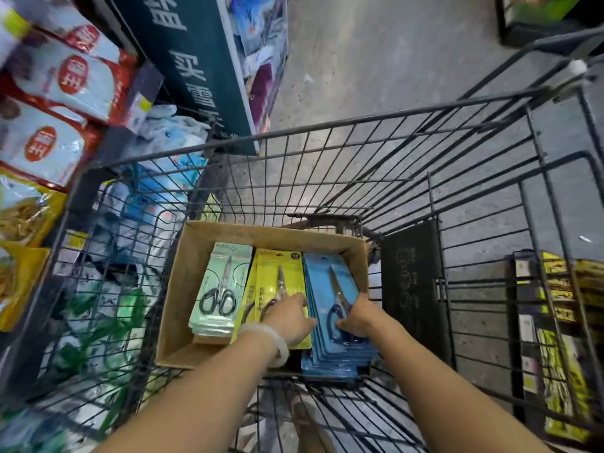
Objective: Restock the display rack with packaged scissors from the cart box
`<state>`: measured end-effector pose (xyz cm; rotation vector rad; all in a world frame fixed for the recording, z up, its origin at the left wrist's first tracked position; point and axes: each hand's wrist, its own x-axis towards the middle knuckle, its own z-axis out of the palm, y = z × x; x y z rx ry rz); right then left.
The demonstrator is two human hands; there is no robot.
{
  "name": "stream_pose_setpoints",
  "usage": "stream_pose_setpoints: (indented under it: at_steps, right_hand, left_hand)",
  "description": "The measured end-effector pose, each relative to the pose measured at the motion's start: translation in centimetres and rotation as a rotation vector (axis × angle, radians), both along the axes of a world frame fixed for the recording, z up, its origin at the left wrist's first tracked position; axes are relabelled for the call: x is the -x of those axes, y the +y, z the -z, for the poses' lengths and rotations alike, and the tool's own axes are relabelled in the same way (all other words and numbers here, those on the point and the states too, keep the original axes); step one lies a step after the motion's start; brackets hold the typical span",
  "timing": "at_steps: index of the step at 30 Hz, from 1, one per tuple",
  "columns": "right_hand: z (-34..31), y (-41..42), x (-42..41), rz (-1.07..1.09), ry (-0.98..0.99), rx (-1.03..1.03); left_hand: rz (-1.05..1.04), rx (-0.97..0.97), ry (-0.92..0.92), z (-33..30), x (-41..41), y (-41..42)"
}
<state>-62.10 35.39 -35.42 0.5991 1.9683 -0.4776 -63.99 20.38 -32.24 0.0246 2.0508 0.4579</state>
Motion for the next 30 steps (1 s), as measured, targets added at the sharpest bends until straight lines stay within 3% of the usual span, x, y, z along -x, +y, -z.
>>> stream_pose_setpoints:
  at_steps: [4, 10, 12, 15, 18, 20, 24, 30]
  right_hand:
    - [-0.1, 0.1, 0.1, 0.158, 0.047, -0.025]
    - [0.4, -0.6, -0.1, 0.805, 0.087, 0.242]
    - [0.6, -0.9, -0.7, 0.887, 0.09, 0.324]
    - [-0.9, -1.9, -1.5, 0.906, 0.111, 0.434]
    - [-2.8, -3.1, -2.6, 0.918, 0.164, 0.559]
    - [-3.7, -4.0, -2.9, 0.839, 0.246, 0.58]
    - [-5.1, -5.1, -2.5, 0.74, 0.353, 0.62]
    - [-4.7, -5.3, -3.0, 0.665, 0.352, 0.708]
  left_hand:
    - [-0.062, -0.004, -0.027, 0.6, 0.0, 0.4]
    - [-0.122, -0.014, -0.057, -0.6, -0.4, -0.2]
    - [-0.177, -0.031, -0.054, -1.2, -0.3, -0.8]
    - [-0.402, -0.071, -0.075, -2.7, 0.1, -1.7]
    - [-0.774, -0.264, -0.161, -3.3, 0.6, -2.6]
    - [-0.92, -0.33, -0.166, -0.7, 0.8, -3.5]
    - [-1.041, -0.382, -0.109, -4.2, 0.7, -4.2]
    - [-1.108, -0.408, -0.131, -4.0, 0.2, -5.0]
